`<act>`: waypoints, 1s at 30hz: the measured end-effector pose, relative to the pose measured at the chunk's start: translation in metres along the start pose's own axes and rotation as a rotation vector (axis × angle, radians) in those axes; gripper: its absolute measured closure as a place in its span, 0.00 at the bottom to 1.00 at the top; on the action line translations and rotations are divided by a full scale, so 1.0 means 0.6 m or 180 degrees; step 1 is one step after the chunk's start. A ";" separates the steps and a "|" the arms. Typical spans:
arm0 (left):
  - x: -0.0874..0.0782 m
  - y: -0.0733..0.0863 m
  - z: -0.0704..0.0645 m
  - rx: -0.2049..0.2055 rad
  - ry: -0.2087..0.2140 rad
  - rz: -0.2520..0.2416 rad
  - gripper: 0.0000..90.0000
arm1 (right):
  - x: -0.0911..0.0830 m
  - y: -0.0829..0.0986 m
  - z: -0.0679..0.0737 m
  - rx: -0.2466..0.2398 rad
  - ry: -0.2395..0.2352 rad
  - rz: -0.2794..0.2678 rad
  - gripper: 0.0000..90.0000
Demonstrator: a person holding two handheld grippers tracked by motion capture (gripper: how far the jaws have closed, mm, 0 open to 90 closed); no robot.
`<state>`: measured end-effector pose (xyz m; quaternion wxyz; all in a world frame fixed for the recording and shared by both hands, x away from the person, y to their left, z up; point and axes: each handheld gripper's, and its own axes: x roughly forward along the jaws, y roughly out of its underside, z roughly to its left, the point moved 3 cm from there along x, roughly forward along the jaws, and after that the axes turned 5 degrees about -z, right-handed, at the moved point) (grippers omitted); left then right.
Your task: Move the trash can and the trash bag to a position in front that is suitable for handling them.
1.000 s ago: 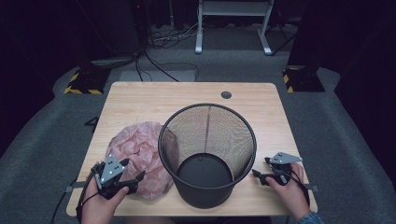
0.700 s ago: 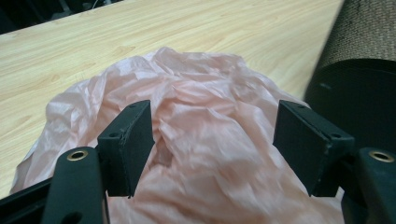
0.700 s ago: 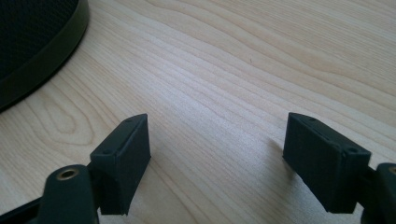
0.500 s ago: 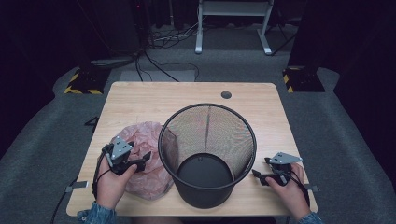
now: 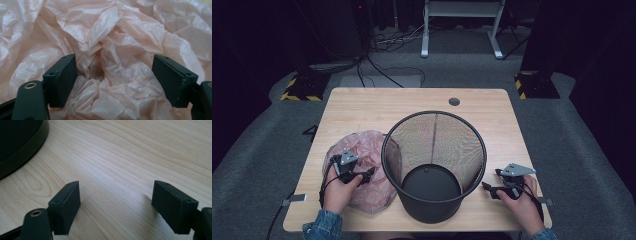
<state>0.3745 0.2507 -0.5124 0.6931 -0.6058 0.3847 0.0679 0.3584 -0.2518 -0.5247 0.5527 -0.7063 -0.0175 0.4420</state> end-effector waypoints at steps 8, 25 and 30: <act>0.019 0.012 -0.006 0.0069 -0.0081 0.0108 0.18 | -0.001 0.001 0.002 -0.0023 -0.0027 -0.0001 0.26; 0.018 0.014 -0.007 0.0008 -0.0113 0.0024 0.25 | -0.001 0.001 0.002 -0.0027 -0.0030 -0.0003 0.26; 0.010 0.018 -0.003 -0.0043 -0.0117 -0.0066 0.56 | -0.001 0.001 0.002 -0.0026 -0.0030 -0.0002 0.26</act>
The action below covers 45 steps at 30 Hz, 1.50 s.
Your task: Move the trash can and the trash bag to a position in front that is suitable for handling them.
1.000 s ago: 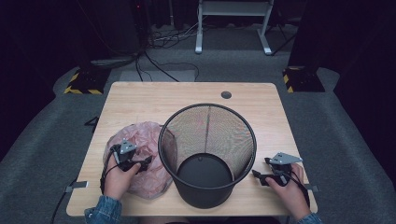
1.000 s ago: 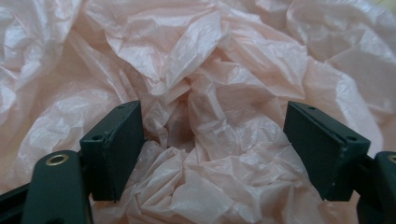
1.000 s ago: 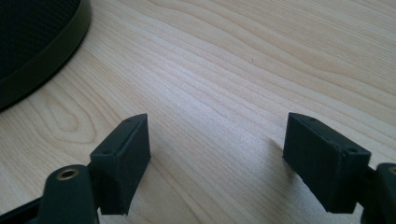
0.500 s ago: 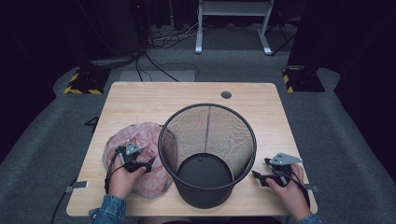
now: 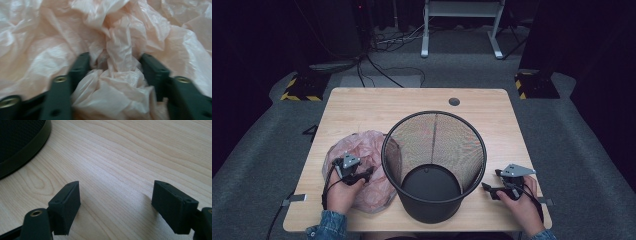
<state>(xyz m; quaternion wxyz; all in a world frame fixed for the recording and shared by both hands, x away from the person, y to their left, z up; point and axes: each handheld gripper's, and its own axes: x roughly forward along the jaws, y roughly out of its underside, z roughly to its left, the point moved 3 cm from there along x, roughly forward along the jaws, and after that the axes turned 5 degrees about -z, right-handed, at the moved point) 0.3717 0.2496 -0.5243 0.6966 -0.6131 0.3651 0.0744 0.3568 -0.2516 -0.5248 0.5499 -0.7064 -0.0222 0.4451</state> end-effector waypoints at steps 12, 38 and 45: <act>-0.020 0.009 0.010 -0.0185 0.0220 -0.0195 0.89 | 0.000 0.000 0.000 0.0005 -0.0001 0.0002 0.26; -0.117 -0.024 0.041 0.0032 0.0625 -0.1118 0.90 | 0.006 -0.005 -0.001 -0.0016 -0.0023 0.0003 0.25; -0.142 -0.037 0.039 0.0106 0.0549 -0.1311 0.90 | 0.006 -0.005 -0.001 -0.0016 -0.0023 0.0003 0.25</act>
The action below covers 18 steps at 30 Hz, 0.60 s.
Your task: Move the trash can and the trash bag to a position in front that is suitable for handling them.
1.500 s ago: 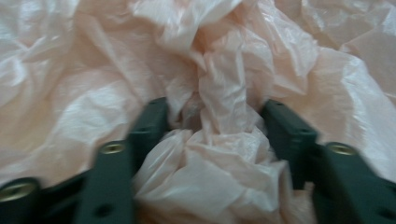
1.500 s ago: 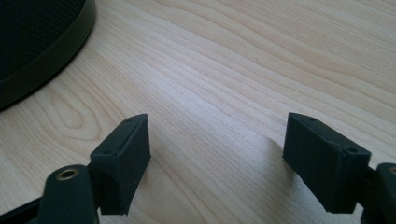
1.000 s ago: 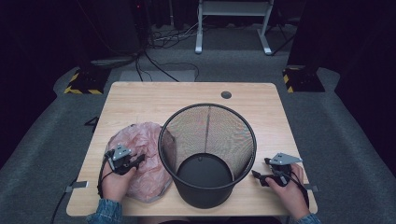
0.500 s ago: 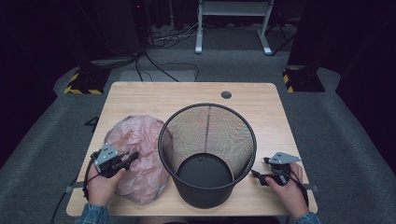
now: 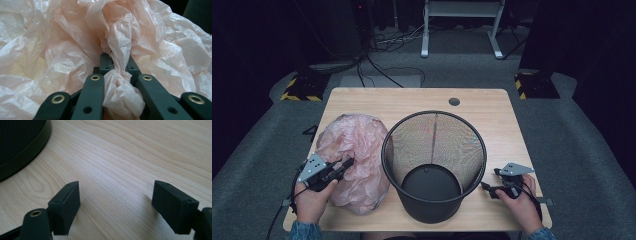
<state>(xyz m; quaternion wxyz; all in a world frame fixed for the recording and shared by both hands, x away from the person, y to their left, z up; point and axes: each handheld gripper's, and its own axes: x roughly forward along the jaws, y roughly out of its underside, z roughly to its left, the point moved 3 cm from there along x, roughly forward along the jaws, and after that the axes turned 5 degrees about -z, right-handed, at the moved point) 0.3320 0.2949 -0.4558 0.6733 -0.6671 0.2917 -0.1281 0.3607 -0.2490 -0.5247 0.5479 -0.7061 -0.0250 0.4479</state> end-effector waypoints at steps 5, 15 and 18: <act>-0.016 -0.018 -0.002 -0.0036 0.0024 -0.0139 0.90 | 0.000 0.000 0.000 -0.0001 0.0000 -0.0001 0.25; -0.025 -0.034 0.007 -0.0107 0.0126 -0.0097 0.90 | 0.001 -0.001 0.000 -0.0001 -0.0006 -0.0002 0.25; -0.029 -0.041 0.008 -0.0119 0.0152 -0.0107 0.90 | 0.001 -0.001 0.000 0.0000 -0.0006 -0.0001 0.25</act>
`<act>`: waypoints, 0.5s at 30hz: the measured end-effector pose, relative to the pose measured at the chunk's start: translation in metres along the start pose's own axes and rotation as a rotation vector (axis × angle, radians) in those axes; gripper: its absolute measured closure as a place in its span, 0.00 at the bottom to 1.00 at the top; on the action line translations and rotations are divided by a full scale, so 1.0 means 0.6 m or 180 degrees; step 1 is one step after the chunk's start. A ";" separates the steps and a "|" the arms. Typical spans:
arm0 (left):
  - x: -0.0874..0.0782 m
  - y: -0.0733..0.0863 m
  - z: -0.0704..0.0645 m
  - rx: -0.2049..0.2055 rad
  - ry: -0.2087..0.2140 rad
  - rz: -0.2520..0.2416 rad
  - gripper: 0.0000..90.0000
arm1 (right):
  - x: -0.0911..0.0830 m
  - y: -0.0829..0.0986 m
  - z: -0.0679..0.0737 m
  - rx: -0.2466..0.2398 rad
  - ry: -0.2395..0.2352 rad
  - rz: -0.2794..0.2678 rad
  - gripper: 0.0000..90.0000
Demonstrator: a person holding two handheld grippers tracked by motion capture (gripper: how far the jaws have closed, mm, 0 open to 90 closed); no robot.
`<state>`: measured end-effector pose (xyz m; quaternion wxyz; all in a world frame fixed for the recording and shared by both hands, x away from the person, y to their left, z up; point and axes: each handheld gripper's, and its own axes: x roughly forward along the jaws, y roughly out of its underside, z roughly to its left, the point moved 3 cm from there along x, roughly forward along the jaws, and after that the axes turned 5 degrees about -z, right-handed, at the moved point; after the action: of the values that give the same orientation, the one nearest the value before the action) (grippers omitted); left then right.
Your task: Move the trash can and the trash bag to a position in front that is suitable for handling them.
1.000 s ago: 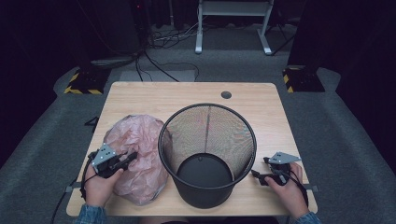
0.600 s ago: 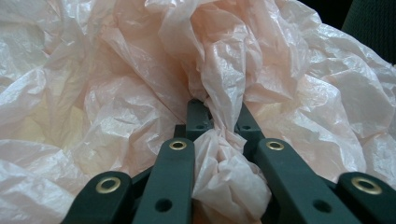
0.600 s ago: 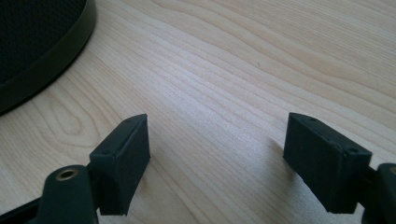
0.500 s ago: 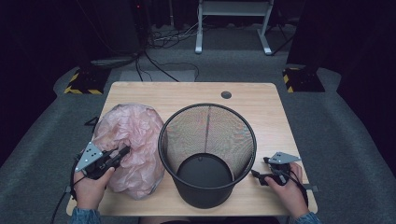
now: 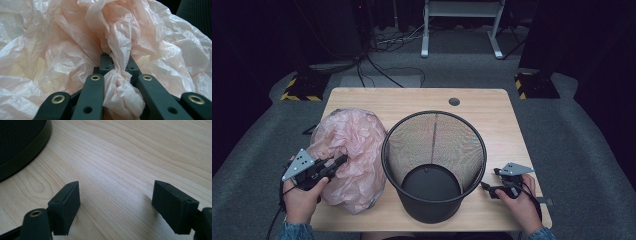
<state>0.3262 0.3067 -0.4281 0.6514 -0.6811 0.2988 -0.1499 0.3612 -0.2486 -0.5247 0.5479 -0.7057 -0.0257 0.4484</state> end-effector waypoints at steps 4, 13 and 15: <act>-0.005 -0.013 -0.003 0.0046 0.0011 0.0045 0.90 | 0.000 0.000 0.000 -0.0002 0.0001 -0.0001 0.25; -0.010 -0.042 -0.014 0.0124 0.0105 -0.0029 0.90 | 0.000 0.000 0.000 -0.0001 0.0000 -0.0001 0.25; -0.011 -0.050 -0.015 0.0152 0.0135 -0.0029 0.90 | 0.000 0.000 0.000 0.0000 -0.0001 -0.0001 0.25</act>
<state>0.3217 0.3026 -0.3966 0.6603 -0.6634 0.3058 -0.1744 0.3612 -0.2486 -0.5248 0.5480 -0.7057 -0.0260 0.4484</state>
